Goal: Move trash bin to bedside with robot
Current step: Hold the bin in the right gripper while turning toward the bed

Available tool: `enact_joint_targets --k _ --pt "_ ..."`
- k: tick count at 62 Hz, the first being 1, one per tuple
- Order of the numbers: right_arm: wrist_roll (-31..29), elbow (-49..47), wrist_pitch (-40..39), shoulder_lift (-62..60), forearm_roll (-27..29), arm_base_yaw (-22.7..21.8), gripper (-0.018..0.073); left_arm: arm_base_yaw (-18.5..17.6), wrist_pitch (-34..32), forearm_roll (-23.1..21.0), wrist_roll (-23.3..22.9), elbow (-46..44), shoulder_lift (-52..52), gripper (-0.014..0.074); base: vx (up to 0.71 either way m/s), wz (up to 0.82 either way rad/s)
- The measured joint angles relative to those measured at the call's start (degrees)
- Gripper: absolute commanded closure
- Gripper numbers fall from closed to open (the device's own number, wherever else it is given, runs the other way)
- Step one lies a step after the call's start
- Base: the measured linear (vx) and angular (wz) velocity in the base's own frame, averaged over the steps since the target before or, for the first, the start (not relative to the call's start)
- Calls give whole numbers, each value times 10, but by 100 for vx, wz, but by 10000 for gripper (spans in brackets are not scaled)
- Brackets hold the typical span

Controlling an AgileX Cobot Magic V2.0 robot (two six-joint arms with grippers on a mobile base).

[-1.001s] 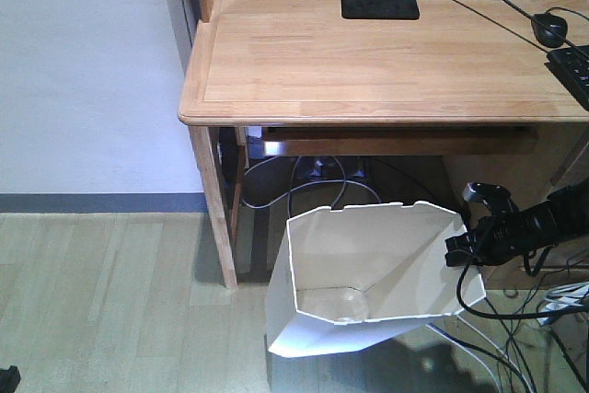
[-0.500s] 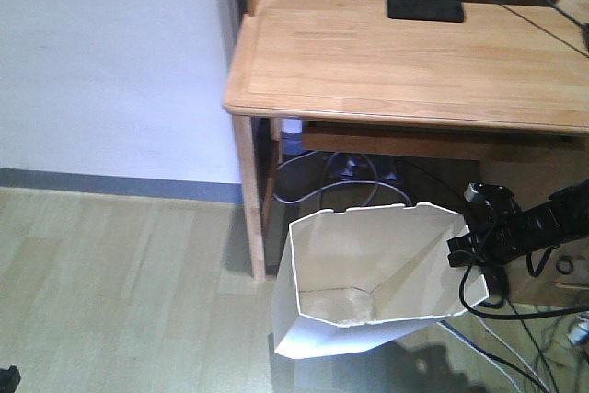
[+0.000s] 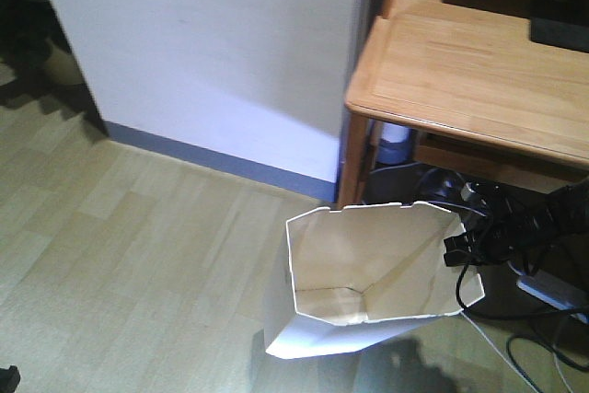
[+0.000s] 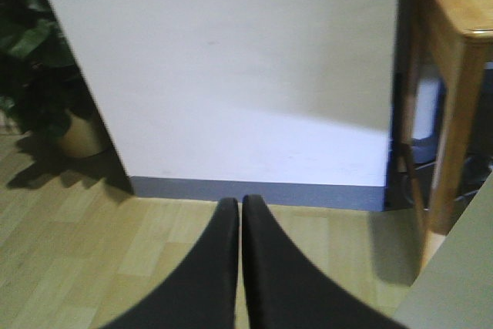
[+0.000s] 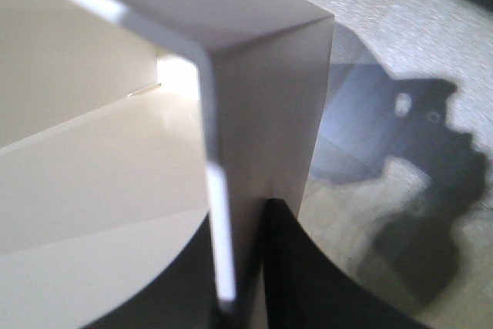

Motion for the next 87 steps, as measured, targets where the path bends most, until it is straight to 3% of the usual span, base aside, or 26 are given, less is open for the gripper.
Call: enact_joint_targets --k 87 --pt "0 0 -1 0 0 -1 563 0 0 0 0 0 0 603 13 51"
